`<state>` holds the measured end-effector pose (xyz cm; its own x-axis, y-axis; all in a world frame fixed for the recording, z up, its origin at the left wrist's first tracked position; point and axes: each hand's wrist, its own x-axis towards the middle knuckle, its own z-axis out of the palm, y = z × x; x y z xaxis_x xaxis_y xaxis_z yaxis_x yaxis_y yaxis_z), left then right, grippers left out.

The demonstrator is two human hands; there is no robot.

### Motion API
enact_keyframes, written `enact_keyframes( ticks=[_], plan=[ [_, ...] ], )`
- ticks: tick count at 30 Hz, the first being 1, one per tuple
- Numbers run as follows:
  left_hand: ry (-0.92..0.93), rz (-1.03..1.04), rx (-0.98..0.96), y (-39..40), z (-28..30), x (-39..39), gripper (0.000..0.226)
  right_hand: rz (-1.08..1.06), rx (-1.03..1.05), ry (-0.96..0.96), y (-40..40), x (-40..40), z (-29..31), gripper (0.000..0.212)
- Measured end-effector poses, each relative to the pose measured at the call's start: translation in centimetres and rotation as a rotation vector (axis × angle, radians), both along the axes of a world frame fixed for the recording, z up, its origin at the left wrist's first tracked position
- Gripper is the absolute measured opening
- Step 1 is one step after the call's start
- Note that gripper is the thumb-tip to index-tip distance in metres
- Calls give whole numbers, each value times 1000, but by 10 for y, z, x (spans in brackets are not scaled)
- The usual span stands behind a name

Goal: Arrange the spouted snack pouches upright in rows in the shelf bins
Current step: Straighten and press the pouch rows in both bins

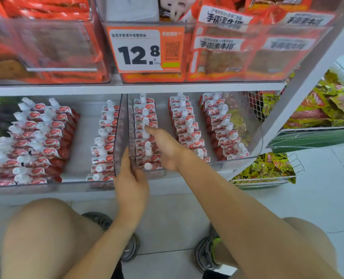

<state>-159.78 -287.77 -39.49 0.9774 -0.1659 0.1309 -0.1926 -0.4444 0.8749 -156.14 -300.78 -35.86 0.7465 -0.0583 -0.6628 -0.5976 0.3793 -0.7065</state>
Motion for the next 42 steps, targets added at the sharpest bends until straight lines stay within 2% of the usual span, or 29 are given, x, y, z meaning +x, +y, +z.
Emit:
enact_keyframes(
  ticks=[2, 4, 5, 7, 9, 10, 12, 14, 15, 18, 22, 29, 36, 42],
  plan=[
    [1, 6, 14, 0, 0, -2, 51, -24, 96, -49, -6, -5, 0, 63],
    [17, -8, 4, 1, 0, 0, 49, 0, 45, -87, -9, -17, 10, 48],
    [37, -38, 3, 4, -1, 2, 47, 64, -95, -140, -9, -28, 20, 44],
    [118, -130, 40, 11, 3, -1, 50, 201, -542, -302, -11, -56, 35, 40],
    [167, -217, 171, 18, 12, -22, 75, 139, -938, -479, -17, -91, 42, 32],
    [115, -233, 247, 18, 23, -38, 86, 24, -1040, -539, -25, -108, 41, 25],
    [-158, -261, 287, 11, 45, -64, 89, -103, -1239, -561, -49, -136, 28, 18],
    [-408, -371, 253, -8, 51, -66, 74, 28, -1434, -459, -71, -154, 15, 26],
    [-456, -426, 275, -19, 46, -60, 68, 134, -1489, -397, -80, -159, 7, 31],
    [-495, -541, 480, -52, 29, -42, 59, 315, -1580, -330, -91, -164, -12, 30],
    [-505, -536, 669, -65, 4, -22, 43, 232, -1638, -385, -91, -156, -28, 9],
    [-520, -495, 536, -67, 1, -13, 42, 141, -1618, -421, -89, -153, -30, 11],
    [-513, -486, 466, -86, 13, 14, 25, -53, -1563, -500, -101, -130, -23, 14],
    [-436, -529, 494, -96, -2, 6, 31, 17, -1477, -469, -118, -133, -38, 11]
  ],
)
